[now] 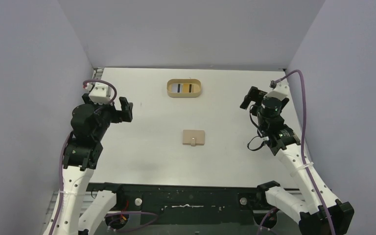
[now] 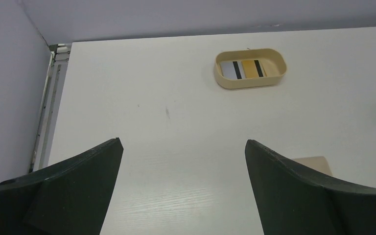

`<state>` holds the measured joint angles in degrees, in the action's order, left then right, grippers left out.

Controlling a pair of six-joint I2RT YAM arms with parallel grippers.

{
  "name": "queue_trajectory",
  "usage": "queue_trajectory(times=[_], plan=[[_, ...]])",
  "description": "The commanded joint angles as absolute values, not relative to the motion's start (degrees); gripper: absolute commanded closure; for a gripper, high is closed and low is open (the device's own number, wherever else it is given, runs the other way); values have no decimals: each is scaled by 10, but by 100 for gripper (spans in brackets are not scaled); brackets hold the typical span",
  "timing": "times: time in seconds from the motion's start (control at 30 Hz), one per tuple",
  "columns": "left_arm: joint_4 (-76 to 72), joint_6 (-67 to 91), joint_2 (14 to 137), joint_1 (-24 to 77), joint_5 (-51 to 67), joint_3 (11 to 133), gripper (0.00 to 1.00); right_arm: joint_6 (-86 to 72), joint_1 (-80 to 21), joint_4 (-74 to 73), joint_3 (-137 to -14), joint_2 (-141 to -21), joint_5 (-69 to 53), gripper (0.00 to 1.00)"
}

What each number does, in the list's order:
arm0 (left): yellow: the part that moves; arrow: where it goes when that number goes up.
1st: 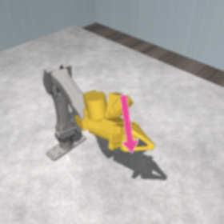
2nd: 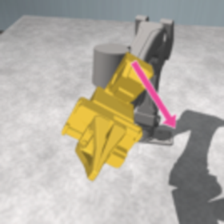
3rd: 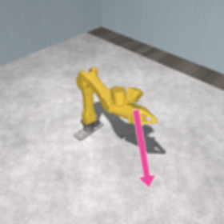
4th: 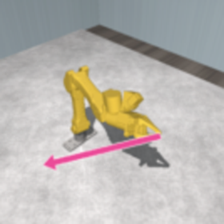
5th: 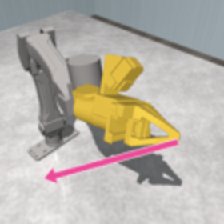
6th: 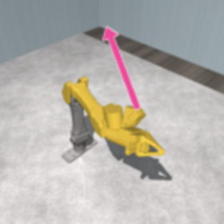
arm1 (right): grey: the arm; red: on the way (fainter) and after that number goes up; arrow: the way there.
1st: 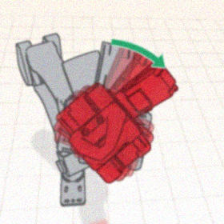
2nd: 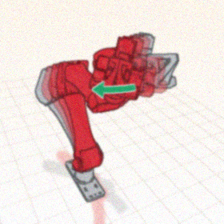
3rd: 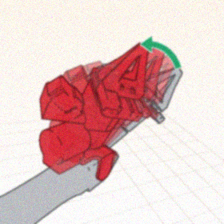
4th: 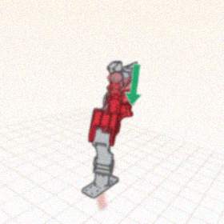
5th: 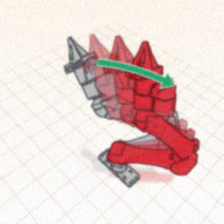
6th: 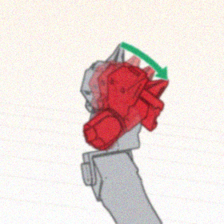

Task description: Take the credit cards out of the card holder

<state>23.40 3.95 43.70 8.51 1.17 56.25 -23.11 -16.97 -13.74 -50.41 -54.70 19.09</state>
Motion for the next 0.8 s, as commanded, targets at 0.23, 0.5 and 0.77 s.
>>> queue_trajectory(times=[0.23, 0.5, 0.77], plan=[[296, 23, 459, 82, 91, 619, 3, -173, -175, -143, -514, -531, 131, 0], [439, -51, 517, 81, 300, 738, 3, -117, -243, -196, -535, -567, 83, 0], [374, 29, 554, 82, 200, 735, 3, -65, -337, -222, -575, -641, 51, 0]])
